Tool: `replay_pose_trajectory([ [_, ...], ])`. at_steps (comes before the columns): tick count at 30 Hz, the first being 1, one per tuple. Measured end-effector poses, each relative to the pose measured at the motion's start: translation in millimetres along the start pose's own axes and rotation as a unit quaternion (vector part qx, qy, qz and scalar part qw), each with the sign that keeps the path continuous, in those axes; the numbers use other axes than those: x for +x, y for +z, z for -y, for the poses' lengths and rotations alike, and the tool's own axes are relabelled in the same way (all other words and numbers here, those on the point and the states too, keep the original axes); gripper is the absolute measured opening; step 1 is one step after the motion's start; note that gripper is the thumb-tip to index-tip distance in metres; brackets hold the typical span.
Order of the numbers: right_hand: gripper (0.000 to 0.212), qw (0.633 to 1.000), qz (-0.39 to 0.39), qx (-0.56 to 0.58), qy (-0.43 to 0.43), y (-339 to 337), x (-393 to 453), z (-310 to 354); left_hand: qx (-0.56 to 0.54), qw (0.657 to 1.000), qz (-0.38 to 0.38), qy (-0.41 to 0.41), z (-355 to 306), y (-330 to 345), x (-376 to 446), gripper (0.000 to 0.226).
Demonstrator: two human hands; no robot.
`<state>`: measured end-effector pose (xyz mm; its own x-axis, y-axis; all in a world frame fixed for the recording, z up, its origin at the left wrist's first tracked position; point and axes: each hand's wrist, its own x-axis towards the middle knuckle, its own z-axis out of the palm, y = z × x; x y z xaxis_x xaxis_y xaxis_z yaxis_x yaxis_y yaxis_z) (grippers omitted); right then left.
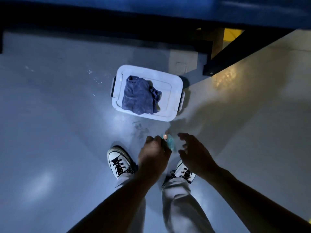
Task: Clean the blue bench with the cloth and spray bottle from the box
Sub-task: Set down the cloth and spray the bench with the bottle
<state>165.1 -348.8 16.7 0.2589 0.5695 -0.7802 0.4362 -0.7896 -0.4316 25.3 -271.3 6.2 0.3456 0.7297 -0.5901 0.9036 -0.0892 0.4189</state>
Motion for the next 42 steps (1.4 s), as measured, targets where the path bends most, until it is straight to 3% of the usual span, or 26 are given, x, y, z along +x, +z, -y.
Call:
replay_pose_trajectory([
  [2,0.076,0.996,0.016,-0.051,-0.075,-22,-36,27,-0.053,0.998,0.021,-0.023,-13,-51,-25,0.022],
  [7,0.096,0.980,0.005,-0.075,-0.187,-83,-131,131,-0.082,0.996,-0.022,0.006,-55,-199,-100,0.022],
  [13,0.090,0.960,-0.062,-0.059,-0.268,-129,-238,280,-0.102,0.993,-0.053,0.025,-93,-377,-188,0.021],
  [17,0.083,0.949,-0.103,0.009,-0.298,-145,-307,371,-0.100,0.990,-0.097,0.035,-100,-489,-244,0.024],
  [23,0.077,0.915,-0.160,0.046,-0.368,-153,-387,489,-0.131,0.970,-0.163,0.121,-77,-611,-317,0.035],
  [27,0.083,0.903,-0.152,0.048,-0.399,-159,-412,559,-0.296,0.921,-0.219,0.128,-50,-672,-326,0.035],
  [32,0.080,0.884,-0.118,0.064,-0.448,-162,-416,640,-0.473,0.845,-0.248,0.024,-8,-731,-301,0.041],
  [36,0.075,0.874,-0.048,0.100,-0.472,-158,-402,709,-0.569,0.807,-0.144,-0.058,30,-770,-272,0.058],
  [39,0.066,0.869,-0.021,0.097,-0.484,-149,-388,759,-0.629,0.772,-0.061,-0.061,51,-791,-259,0.066],
  [42,0.055,0.872,-0.022,0.091,-0.481,-132,-369,806,-0.668,0.733,-0.092,-0.091,62,-815,-242,0.055],
])
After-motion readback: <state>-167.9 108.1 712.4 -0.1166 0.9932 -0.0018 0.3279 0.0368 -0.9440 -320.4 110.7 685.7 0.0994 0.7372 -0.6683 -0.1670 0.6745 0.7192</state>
